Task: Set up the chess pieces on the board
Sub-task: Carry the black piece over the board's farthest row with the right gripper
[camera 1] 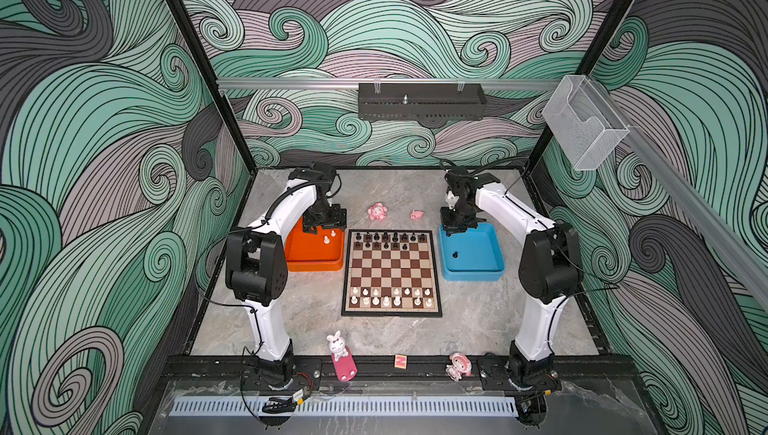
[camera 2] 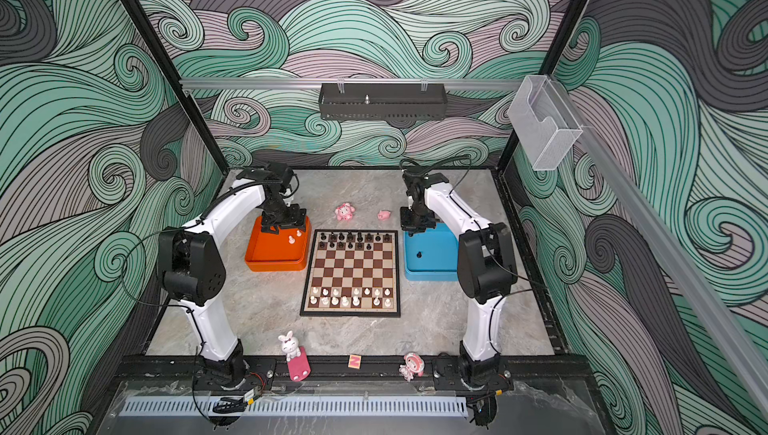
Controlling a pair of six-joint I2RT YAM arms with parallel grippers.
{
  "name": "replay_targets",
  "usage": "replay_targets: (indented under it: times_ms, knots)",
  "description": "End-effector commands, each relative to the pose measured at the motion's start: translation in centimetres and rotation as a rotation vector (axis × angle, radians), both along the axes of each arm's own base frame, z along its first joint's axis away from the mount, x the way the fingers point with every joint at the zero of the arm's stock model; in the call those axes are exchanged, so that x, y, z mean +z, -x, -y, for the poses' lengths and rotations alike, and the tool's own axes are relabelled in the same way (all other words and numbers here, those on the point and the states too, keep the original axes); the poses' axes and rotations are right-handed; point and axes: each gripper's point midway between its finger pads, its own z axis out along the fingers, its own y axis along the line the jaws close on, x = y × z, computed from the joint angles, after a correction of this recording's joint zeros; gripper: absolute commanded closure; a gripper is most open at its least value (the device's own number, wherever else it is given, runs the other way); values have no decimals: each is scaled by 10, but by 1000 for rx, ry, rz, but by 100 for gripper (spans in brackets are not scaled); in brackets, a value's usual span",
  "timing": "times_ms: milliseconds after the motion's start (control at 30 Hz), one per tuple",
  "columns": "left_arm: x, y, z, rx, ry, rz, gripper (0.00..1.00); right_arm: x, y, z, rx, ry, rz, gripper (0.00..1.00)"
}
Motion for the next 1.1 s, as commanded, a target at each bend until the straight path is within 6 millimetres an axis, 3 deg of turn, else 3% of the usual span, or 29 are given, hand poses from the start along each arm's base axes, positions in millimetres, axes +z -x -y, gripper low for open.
replay_targets:
  times_ms: [0,200,400,1067]
  knots:
    - [10,0,-4,0,0,26,12,2,3,-26,64,-11,-13,91]
    - [9,0,-4,-2,-4,25,12,-15,7,-62,130,-11,-49,92]
    - [8,1,-6,0,-7,21,11,-36,13,-78,160,-4,-94,92]
    - [2,1,-9,5,-5,9,11,-54,9,-100,180,-22,-116,90]
